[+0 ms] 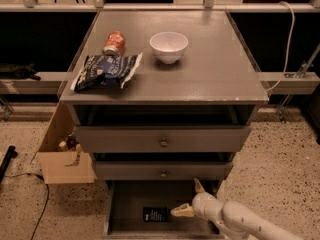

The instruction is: Pick rxbar blueberry from bottom drawer and place on counter

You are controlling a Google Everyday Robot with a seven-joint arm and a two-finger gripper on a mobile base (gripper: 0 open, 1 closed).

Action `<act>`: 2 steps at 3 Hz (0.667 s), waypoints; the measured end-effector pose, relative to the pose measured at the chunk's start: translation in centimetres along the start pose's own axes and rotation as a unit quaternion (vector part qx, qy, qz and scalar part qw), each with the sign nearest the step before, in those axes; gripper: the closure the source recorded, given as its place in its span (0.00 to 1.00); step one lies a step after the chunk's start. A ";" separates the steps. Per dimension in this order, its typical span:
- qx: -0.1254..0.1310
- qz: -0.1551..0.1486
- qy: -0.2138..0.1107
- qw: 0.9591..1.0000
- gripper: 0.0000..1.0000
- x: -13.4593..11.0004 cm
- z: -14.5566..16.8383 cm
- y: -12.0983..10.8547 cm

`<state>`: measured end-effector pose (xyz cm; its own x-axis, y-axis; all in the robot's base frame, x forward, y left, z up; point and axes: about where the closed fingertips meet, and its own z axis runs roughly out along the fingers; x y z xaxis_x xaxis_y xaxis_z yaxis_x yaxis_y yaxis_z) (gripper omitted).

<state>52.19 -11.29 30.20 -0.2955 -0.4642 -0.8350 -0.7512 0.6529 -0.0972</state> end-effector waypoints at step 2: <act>0.006 -0.012 -0.002 1.000 0.00 0.3 0.5 -0.9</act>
Offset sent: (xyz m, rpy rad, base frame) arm -0.0014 0.0007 0.0052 0.0158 -0.0361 0.0306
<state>53.06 -11.70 29.77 -0.2750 -0.4783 -0.8340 -0.7508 0.6487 -0.1245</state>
